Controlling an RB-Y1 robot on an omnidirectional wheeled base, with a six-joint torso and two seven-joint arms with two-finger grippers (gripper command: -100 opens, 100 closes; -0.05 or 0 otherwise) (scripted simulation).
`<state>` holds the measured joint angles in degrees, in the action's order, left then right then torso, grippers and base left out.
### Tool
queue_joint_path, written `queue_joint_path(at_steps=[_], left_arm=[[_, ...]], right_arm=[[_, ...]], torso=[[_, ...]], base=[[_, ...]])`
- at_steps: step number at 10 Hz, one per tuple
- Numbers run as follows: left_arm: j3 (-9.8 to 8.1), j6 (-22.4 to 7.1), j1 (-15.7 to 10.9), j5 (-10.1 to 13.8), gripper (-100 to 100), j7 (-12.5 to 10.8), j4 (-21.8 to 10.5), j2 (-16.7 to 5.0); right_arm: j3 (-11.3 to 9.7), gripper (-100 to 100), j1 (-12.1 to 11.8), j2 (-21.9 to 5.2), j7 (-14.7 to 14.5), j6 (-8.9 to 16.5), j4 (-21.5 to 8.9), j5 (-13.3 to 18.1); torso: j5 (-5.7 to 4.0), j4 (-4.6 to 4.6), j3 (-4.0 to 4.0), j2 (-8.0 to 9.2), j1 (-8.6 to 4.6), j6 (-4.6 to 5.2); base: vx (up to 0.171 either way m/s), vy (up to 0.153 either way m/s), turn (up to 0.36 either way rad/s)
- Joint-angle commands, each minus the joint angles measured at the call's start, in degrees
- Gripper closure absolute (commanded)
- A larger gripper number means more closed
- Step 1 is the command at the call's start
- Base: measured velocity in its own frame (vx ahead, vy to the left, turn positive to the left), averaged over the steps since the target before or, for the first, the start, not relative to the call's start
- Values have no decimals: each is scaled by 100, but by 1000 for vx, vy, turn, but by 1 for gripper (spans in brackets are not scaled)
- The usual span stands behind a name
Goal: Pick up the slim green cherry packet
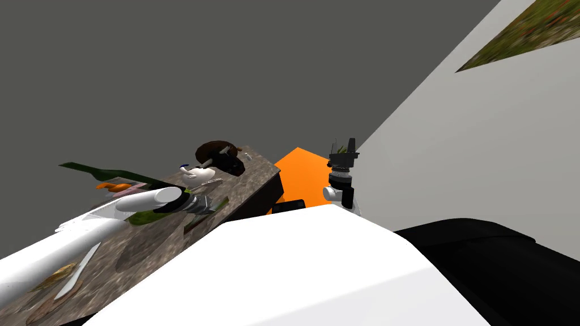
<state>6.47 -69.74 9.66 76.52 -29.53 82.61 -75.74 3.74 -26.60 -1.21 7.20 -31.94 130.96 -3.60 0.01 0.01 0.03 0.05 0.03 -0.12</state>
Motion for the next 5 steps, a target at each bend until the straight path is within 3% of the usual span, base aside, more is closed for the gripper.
queue_joint_path(at_steps=[1,2,3,4,5], left_arm=[[286,220,-4,184,-100,-112,14,-141],[333,220,-4,184,-100,-112,14,-141],[563,482,-6,457,-100,-309,42,-419],[728,556,-6,506,-100,-309,42,-427],[772,556,-6,506,-100,-309,42,-427]], right_arm=[[0,0,0,0,0,0,0,0],[0,0,0,0,0,0,0,0],[0,0,0,0,0,0,0,0],[0,0,0,0,0,0,0,0],[0,0,0,0,0,0,0,0]], torso=[[0,0,0,0,0,0],[1,0,0,0,1,-1],[1,0,-1,-2,-1,-1],[0,0,0,0,0,0],[2,0,0,0,1,-1]], base=[[-13,15,-14],[-5,8,2],[-13,11,-21],[-12,16,-14],[-5,9,2]])
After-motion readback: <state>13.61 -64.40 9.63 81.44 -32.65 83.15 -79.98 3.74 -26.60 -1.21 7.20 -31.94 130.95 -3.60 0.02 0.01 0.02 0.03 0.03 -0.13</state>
